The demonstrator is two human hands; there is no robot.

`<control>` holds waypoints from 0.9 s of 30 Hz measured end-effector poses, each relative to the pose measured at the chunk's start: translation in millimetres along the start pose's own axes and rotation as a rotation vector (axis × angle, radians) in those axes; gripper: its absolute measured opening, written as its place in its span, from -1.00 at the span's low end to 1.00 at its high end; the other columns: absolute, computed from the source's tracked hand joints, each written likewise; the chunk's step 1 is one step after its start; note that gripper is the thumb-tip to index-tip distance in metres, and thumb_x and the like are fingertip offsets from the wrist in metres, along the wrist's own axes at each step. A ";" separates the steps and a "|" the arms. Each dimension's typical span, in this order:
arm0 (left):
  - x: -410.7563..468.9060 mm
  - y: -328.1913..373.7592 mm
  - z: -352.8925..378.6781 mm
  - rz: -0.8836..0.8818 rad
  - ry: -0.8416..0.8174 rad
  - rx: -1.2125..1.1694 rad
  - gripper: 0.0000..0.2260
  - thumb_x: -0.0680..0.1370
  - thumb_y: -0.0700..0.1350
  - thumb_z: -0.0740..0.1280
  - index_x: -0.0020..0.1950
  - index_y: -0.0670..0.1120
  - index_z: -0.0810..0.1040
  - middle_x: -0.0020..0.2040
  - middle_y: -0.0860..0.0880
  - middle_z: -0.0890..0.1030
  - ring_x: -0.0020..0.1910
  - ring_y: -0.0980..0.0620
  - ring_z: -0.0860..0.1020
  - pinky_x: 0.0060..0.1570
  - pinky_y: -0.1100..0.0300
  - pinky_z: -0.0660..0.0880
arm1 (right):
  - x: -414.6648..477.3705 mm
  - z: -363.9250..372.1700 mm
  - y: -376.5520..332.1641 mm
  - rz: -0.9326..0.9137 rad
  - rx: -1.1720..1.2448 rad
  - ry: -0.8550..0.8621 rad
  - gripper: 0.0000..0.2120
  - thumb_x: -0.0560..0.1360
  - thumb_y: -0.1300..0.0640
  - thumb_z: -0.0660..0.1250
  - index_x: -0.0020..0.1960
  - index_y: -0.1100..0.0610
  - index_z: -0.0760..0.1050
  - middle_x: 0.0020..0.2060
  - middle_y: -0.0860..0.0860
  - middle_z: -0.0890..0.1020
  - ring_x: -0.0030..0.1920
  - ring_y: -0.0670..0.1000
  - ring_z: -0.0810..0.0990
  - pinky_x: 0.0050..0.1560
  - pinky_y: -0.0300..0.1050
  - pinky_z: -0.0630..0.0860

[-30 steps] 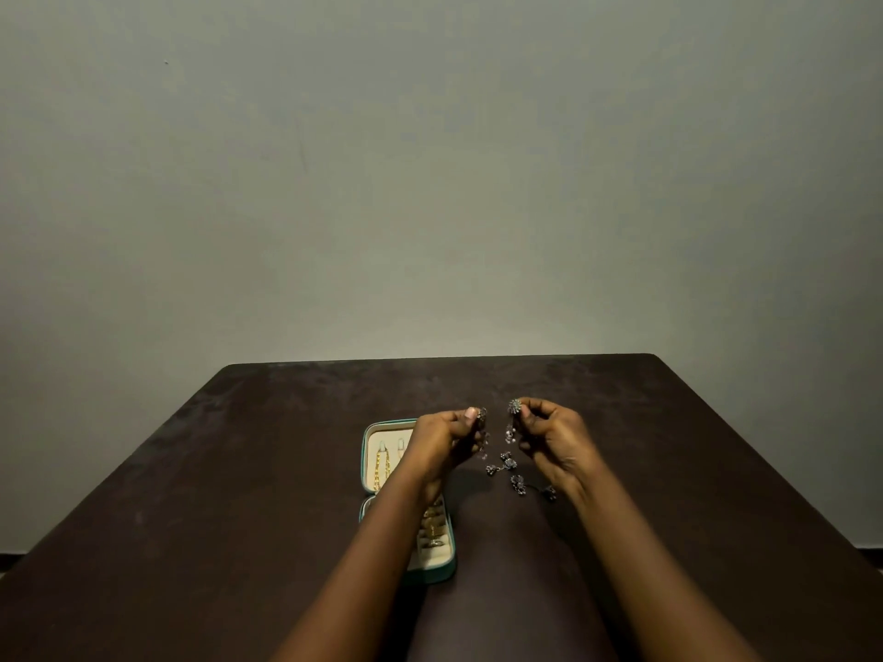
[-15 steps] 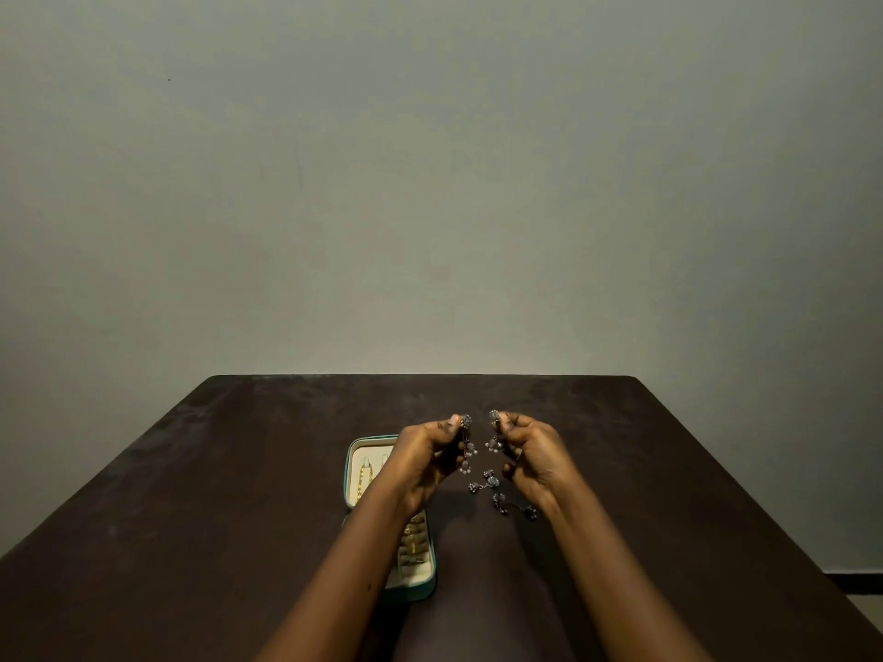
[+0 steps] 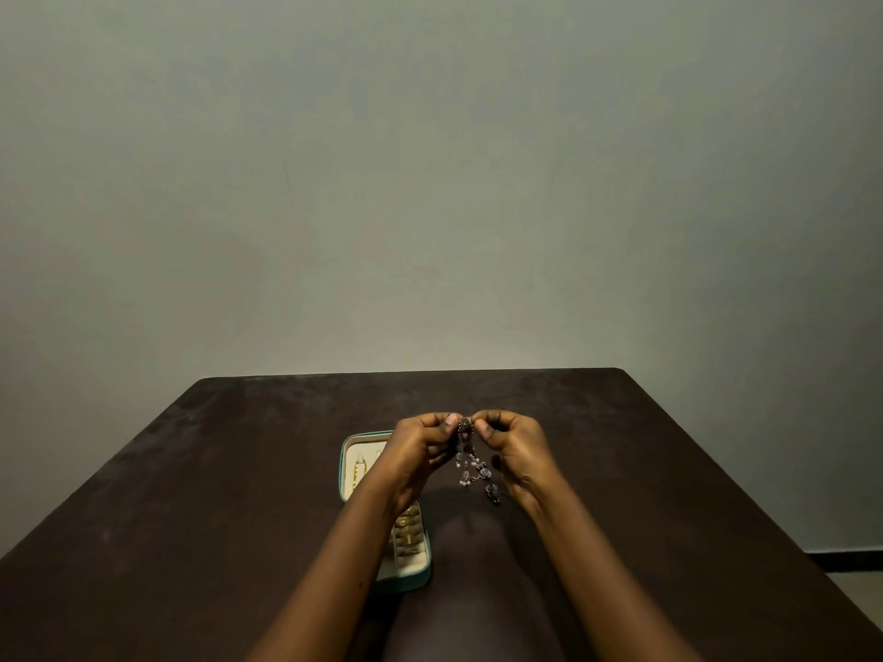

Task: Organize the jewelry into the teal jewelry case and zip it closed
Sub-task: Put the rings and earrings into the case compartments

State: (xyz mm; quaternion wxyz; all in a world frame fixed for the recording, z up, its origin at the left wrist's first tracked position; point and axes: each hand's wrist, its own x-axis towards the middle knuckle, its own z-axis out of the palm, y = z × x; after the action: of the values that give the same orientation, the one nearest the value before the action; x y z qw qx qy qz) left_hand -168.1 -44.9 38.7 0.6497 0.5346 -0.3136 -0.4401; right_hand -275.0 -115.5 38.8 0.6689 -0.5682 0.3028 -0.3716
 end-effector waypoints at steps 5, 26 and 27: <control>1.1 -5.9 -2.2 -0.094 0.014 -0.211 -0.85 0.58 -0.23 0.20 -0.09 -0.19 0.56 -0.24 -0.08 0.62 -0.17 0.03 0.54 -0.13 0.20 0.44 | 1.2 -0.4 6.9 0.026 0.080 0.056 -0.76 0.50 0.42 0.22 -0.26 0.17 0.49 -0.32 0.03 0.53 -0.33 -0.12 0.47 -0.39 -0.34 0.37; -5.0 -8.3 2.0 -0.078 -0.028 -0.133 -0.84 0.59 -0.26 0.18 -0.08 -0.15 0.55 -0.21 -0.01 0.63 -0.14 0.08 0.55 -0.15 0.22 0.41 | 1.7 -4.5 11.0 0.258 0.502 0.017 -0.78 0.52 0.42 0.16 -0.20 0.24 0.51 -0.49 0.03 0.63 -0.48 -0.06 0.60 -0.51 -0.26 0.50; -4.9 -8.3 1.3 -0.079 -0.031 -0.160 -0.83 0.59 -0.27 0.17 -0.08 -0.16 0.55 -0.22 -0.02 0.63 -0.15 0.07 0.55 -0.13 0.21 0.42 | 1.4 -4.5 10.8 0.253 0.496 0.012 -0.78 0.53 0.42 0.15 -0.19 0.24 0.50 -0.49 0.04 0.63 -0.49 -0.07 0.61 -0.53 -0.27 0.49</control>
State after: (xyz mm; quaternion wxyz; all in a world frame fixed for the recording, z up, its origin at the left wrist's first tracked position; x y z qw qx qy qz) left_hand -173.2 -41.3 31.2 0.6676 0.4859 -0.2661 -0.4975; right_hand -276.3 -118.3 27.4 0.8268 -0.3427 0.2749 -0.3514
